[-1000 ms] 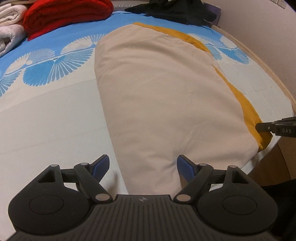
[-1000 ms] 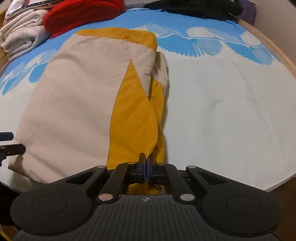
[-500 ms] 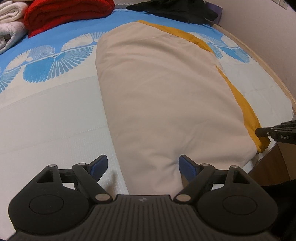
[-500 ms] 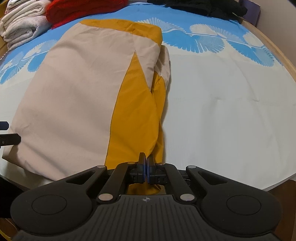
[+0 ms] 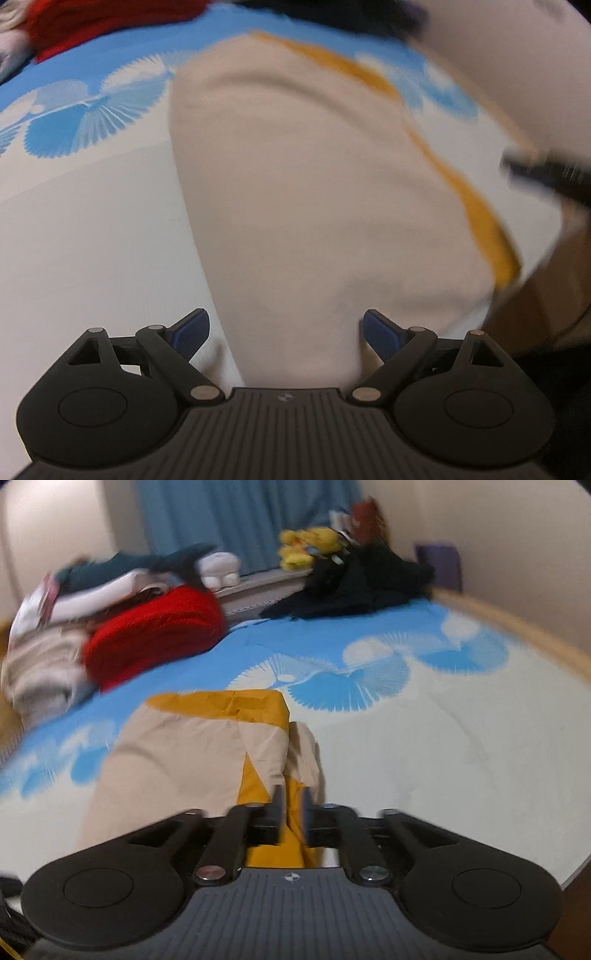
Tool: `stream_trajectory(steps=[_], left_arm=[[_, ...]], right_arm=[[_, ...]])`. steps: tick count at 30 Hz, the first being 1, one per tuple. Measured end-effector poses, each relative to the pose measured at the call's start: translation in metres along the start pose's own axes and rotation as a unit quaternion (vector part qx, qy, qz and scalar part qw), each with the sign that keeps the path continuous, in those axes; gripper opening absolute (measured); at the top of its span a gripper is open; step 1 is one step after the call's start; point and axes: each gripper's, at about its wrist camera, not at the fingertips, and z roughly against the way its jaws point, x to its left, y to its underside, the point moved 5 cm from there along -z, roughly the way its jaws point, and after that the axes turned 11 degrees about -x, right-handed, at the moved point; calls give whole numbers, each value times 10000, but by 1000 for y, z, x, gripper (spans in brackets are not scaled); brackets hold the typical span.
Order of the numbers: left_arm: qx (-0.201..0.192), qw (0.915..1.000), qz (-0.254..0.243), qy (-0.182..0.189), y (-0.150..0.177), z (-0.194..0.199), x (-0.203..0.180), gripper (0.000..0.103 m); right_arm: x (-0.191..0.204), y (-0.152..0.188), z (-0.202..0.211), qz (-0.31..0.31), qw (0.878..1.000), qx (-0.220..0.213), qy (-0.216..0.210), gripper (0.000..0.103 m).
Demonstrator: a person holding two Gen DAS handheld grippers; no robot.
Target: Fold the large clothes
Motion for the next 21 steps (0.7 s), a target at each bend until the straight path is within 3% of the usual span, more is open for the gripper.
stream_trajectory(steps=[1,3,5,9,10,11,13,17,21], left_arm=[[-134,9997,221,8,-7,3,7,93],[-375,9963,773,-16,-21,4,28,93],[-415,9910,1274,-50,-32,-3,51,93],[-248,9817,1890,-4,-49,-31,84,93],[-221,9786,2045,16,-52,-38,91,93],[-191,9750,2213,30,-55,-46,98,93],[-118,9666,2558,75,-59,-62,109,93],[-67,9484,3141,418,-68,-95,116,93],[-26,9397,3359,650,-71,-127,110,97]], right_arm=[[2,1,-8,-69,9999,107,23,36],[9,4,-24,-183,9993,322,-78,36],[16,11,-45,-299,9970,704,-139,43],[15,38,-79,-221,9869,1550,381,44],[14,42,-83,-232,9854,1631,420,39],[14,44,-85,-263,9853,1647,380,22],[20,46,-88,-213,9857,1651,276,11],[22,48,-88,-50,9862,1638,249,7],[15,45,-87,-185,9859,1648,231,7]])
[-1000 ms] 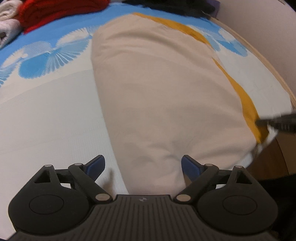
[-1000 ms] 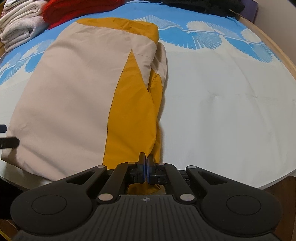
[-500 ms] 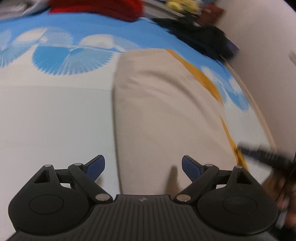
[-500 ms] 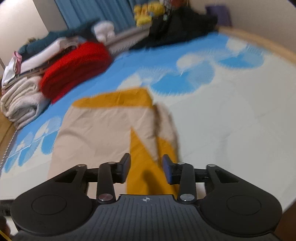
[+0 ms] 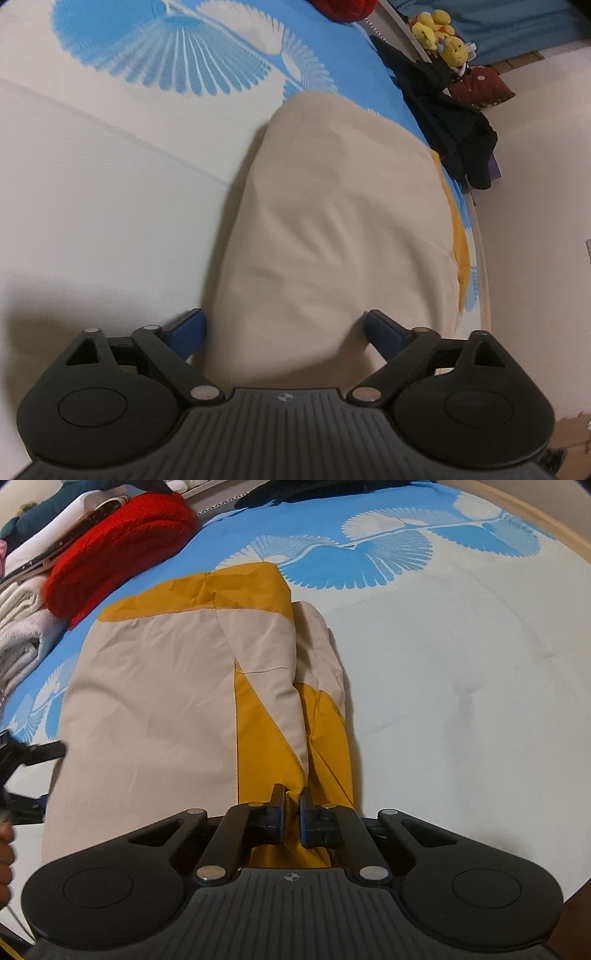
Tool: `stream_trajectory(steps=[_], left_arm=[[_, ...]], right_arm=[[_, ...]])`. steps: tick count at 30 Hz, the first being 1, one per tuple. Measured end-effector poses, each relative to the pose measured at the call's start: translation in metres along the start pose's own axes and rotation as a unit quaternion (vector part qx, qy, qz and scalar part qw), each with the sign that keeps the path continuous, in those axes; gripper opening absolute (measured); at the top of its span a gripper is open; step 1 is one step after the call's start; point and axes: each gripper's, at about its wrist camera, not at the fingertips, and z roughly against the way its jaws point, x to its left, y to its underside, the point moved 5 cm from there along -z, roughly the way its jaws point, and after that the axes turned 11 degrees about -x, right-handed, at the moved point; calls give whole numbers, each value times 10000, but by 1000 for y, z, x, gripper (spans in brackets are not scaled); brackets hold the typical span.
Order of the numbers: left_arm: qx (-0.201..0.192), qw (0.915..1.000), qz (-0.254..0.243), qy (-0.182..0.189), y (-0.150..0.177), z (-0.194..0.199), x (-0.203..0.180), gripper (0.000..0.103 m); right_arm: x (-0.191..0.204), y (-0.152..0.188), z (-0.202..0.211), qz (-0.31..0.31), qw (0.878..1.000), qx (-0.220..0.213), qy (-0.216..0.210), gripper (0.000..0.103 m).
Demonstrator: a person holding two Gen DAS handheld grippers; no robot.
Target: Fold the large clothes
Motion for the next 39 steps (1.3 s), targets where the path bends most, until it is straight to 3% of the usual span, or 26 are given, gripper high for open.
stream_trajectory(steps=[4,6,9,13,17,21,23,25,26,28,29,33,35,37,38,39], left_arm=[[-203,9995,-22,238,-3,-15,-6,92],[-304,9989,-279,235,-4,-17,-11,78],[-441,9973,-571,128,-8,-10,-25,45],[-851,9879,-1262,304,-20,19,-63,34],[-1313,9770,-1628,414,-50,45,-77,33],[-1632,9729,-1616,283,-98,70,-55,36],[-1688,9731,-1569,53,-120,77,-35,44],[-1807,9710,-1518,-376,-139,84,-11,57],[-1874,9693,-1450,-649,-146,88,4,59],[-1781,9699,-1234,-1112,-154,98,29,60],[-1778,9699,-1198,-1153,-155,104,38,60],[-1488,9755,-1501,-606,-148,124,31,63],[-1122,9756,-1823,-491,-129,127,28,64],[-568,9722,-2160,-701,-104,115,34,68],[-223,9659,-2381,-996,-90,104,41,74],[-82,9585,-2562,-1246,-80,100,48,87]], right_arm=[[4,3,2,109,9999,36,47,7],[5,4,2,125,9999,37,81,7],[12,3,1,127,9998,-16,153,6],[23,3,-3,166,9995,-59,258,5],[45,-3,-11,120,9995,-173,218,5],[85,-17,-19,143,9986,-500,-122,4],[109,-25,-25,110,9971,-684,-315,4],[132,-30,-31,98,9952,-843,-481,4],[142,-32,-35,135,9945,-897,-528,4],[159,-32,-42,250,9939,-919,-549,4],[164,-32,-45,301,9939,-899,-565,3],[173,-30,-49,547,9931,-865,-570,4],[168,-28,-54,566,9944,-762,-471,4],[165,-26,-55,556,9948,-725,-451,4],[167,-24,-55,614,9944,-737,-437,4],[169,-21,-56,655,9942,-741,-426,4]])
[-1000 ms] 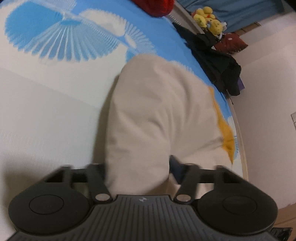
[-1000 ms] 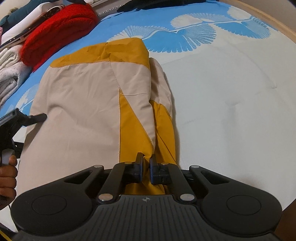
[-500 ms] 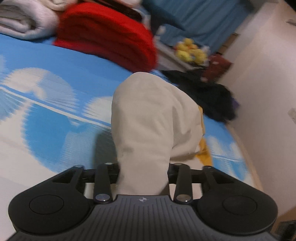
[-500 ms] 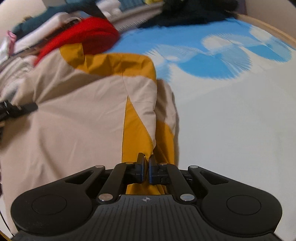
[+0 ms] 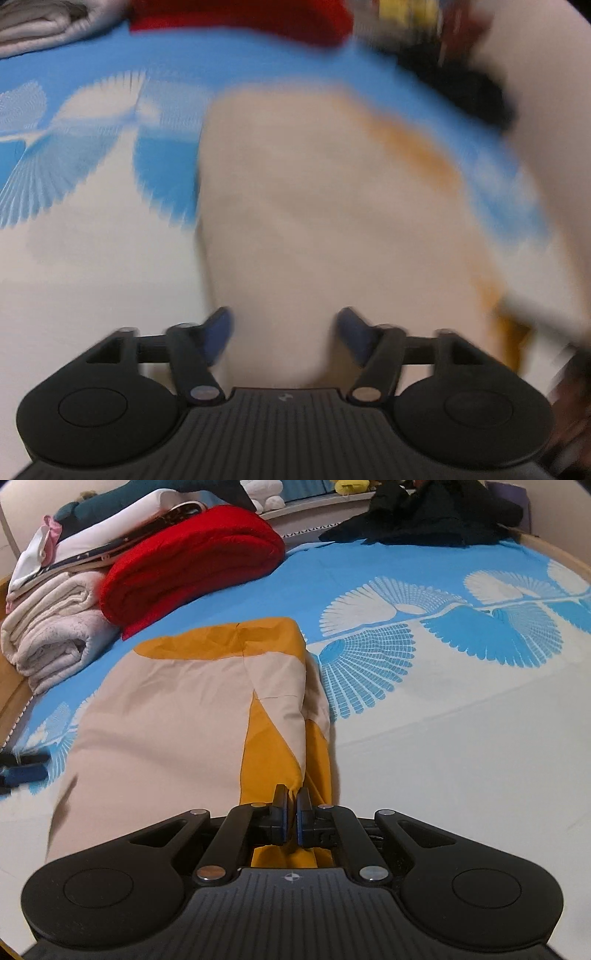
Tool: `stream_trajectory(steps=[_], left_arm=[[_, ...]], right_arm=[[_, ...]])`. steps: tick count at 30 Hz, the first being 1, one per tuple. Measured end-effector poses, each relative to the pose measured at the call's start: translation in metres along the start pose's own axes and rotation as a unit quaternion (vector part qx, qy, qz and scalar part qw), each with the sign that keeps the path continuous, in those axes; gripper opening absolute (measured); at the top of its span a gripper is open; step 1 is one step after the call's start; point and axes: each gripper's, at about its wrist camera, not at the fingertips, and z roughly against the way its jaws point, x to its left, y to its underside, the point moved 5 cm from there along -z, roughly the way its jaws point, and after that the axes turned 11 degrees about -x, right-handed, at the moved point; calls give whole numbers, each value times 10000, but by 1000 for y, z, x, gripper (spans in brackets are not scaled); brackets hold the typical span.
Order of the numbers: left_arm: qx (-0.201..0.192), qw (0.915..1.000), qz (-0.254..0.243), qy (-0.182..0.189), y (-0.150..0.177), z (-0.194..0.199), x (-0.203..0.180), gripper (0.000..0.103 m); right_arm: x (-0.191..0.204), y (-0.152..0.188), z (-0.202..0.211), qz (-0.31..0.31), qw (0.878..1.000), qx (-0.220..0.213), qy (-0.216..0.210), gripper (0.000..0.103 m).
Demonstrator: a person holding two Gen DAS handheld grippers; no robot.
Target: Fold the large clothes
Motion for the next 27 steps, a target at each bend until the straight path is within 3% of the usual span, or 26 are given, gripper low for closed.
stream_trajectory(steps=[2,3,5,8,9,11,13,14,17,27], left_arm=[[40,9997,140,-204,7,6,7,91],[62,9990,406,-147,7,13,11,91],[59,9964,840,116,12,23,16,91],[343,9931,1077,306,31,10,17,90],[288,9916,1185,431,35,6,16,81],[7,9908,1251,521,31,1,17,74],[-277,9934,1002,483,24,2,12,71],[-340,9945,880,455,23,2,10,71],[-258,9960,771,369,19,3,7,71],[-244,9994,221,125,21,15,-5,74]], right_arm=[[-1,4,-2,-8,10000,68,1,11],[-3,6,-1,-55,9999,125,13,13],[-4,11,2,-191,9994,283,-72,27],[-5,21,3,-123,9985,521,-77,33],[-6,25,3,-151,9980,603,-60,33],[-9,29,3,-264,9971,710,-54,33],[-10,30,7,-359,9969,696,-99,31],[-9,30,9,-357,9970,669,-157,21],[-2,31,13,-123,9979,594,-219,11],[3,27,21,95,9979,625,-161,11]])
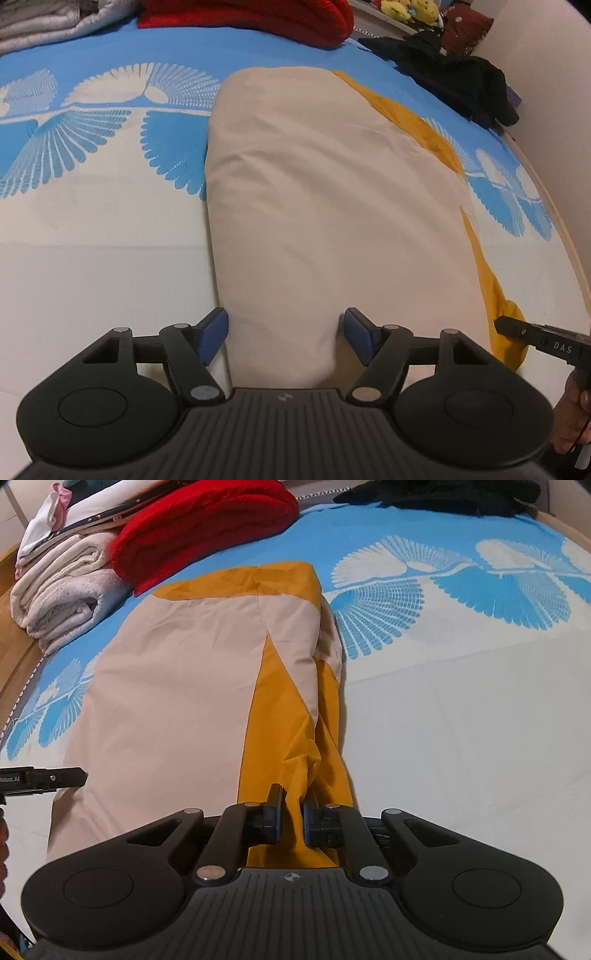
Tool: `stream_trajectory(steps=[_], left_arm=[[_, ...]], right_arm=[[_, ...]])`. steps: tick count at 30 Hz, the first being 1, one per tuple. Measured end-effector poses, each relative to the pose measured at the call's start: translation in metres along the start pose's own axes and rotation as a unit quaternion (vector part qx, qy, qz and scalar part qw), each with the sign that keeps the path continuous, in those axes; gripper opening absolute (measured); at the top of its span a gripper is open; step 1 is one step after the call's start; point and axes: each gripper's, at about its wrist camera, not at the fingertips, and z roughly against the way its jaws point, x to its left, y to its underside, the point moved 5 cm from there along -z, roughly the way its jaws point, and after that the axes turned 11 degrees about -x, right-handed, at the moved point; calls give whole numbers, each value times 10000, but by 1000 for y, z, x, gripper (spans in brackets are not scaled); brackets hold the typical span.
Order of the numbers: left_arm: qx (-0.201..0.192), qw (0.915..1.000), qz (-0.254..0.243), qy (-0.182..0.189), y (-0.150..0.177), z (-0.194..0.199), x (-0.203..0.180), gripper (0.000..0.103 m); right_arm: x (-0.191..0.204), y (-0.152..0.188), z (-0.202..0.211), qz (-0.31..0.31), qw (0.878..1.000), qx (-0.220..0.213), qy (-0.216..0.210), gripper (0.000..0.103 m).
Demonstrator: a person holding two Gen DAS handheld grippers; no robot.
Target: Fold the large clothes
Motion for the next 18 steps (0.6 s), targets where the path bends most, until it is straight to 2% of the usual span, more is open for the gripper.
stream_trajectory(steps=[2,6,7,11,13,14,17,18], left_arm=[[-7,10000,-40,13,2,6,-4,74],[26,9997,-225,-55,13,15,-10,75],[40,9997,-231,-88,17,16,-9,78],[268,9982,-233,-484,30,27,-2,85],[232,9958,-292,-842,31,44,-3,84],[34,9926,-442,-1129,30,60,-6,84],[-855,9824,-737,-1487,30,112,-27,87],[-1201,9789,-686,-1501,33,132,-34,92]], right_arm=[[-1,1,3,95,9999,32,25,13],[-4,9,1,279,9988,364,179,14],[-4,12,2,346,9983,421,218,14],[-9,19,12,648,9949,570,522,14],[-8,16,26,876,9929,354,730,14],[-6,13,37,1068,9903,150,874,14],[6,-1,85,1413,9801,-879,1086,14],[10,-5,105,1417,9760,-1273,1052,16]])
